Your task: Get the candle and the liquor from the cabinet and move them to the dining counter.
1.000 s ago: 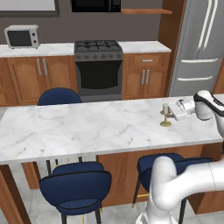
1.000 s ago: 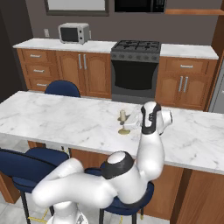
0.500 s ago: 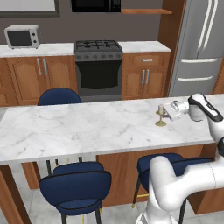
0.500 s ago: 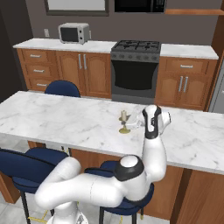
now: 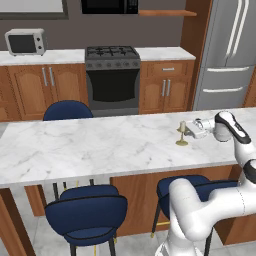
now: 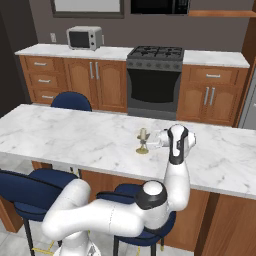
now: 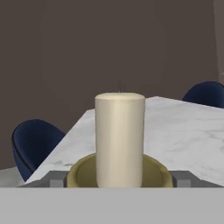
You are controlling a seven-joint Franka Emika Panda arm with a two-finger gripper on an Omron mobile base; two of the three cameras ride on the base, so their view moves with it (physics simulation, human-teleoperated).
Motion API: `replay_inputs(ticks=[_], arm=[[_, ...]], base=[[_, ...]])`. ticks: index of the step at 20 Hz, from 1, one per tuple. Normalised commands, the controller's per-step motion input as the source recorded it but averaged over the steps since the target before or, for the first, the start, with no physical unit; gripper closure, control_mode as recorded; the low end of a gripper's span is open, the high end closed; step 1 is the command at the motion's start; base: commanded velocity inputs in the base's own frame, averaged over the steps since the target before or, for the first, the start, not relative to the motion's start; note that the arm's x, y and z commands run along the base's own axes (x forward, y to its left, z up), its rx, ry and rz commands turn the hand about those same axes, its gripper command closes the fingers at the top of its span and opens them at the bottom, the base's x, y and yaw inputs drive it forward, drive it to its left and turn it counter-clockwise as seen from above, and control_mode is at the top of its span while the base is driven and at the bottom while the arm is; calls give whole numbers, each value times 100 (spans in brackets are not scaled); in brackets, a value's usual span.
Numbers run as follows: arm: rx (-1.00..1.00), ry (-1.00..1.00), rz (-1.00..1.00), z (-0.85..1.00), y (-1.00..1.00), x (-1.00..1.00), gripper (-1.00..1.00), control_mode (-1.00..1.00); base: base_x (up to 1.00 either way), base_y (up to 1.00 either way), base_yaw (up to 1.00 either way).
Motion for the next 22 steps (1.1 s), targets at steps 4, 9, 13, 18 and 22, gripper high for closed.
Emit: replay_inputs(ticks=[4,9,13,18,22], arm=[[4,1,1,-15,0,1,100,-100],[0,0,0,-8,0,0,100,-100],[0,-1,0,-20,0,0,100,-100],[0,-3,0,-27,0,0,100,-100],[0,-3,0,-19,0,0,100,-100]], base=[[0,0,0],[0,0,0],[0,0,0],[0,0,0],[0,0,0]])
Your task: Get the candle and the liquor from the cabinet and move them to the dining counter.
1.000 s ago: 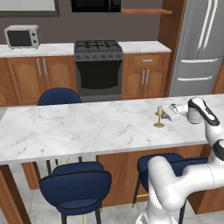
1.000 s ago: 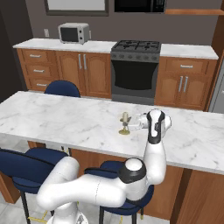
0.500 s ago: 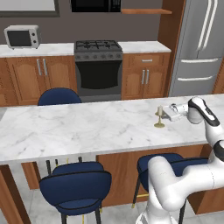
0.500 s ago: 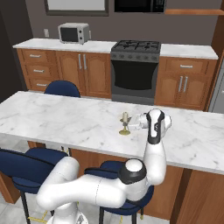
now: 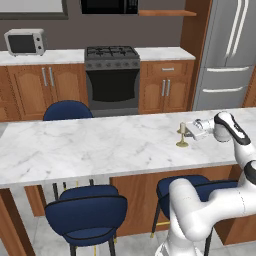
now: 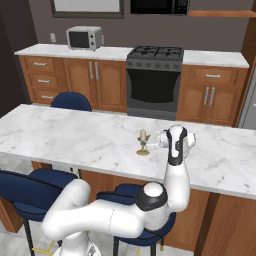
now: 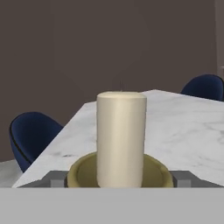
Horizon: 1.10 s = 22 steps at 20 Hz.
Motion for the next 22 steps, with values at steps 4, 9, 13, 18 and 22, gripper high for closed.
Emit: replay_inputs(ticks=[4,9,13,18,22], arm=[[0,-2,0,-1,0,0,100,-100],[0,-1,0,0,0,0,-100,-100],[0,0,0,0,0,0,-100,-100],[0,0,0,0,0,0,-100,-100],[0,0,0,0,0,0,-100,-100]], base=[[0,0,0],[0,0,0],[0,0,0],[0,0,0],[0,0,0]])
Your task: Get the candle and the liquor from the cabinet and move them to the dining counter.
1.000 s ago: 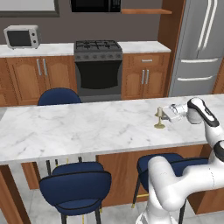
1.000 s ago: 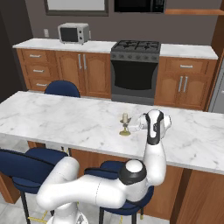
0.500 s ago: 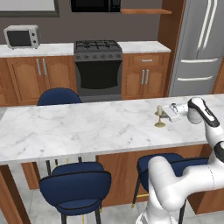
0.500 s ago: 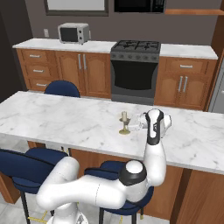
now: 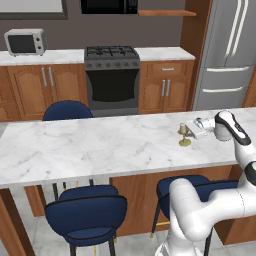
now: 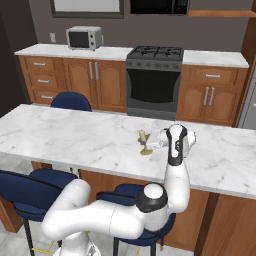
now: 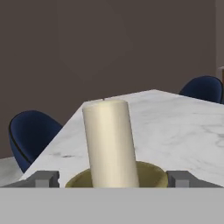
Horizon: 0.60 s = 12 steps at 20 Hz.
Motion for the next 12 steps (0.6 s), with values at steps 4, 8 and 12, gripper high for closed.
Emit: replay_inputs(ticks=[4,8,12], arm=[[0,0,0,0,0,-1,-100,-100],[0,0,0,0,-7,-6,-100,-100],[0,0,0,12,-17,-6,-100,-100]], base=[[0,0,0],[0,0,0],[0,0,0]])
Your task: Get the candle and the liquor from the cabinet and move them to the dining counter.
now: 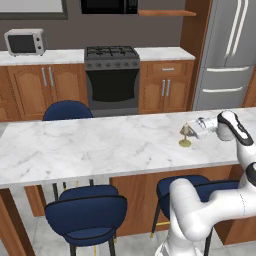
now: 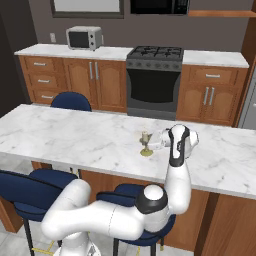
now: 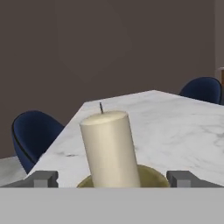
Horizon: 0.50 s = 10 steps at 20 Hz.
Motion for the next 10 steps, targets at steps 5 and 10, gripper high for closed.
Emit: replay_inputs(ticks=[5,10], arm=[[0,0,0,26,-29,-10,-100,-100],[0,0,0,38,-32,-8,-100,-100]], base=[[0,0,0],[0,0,0]])
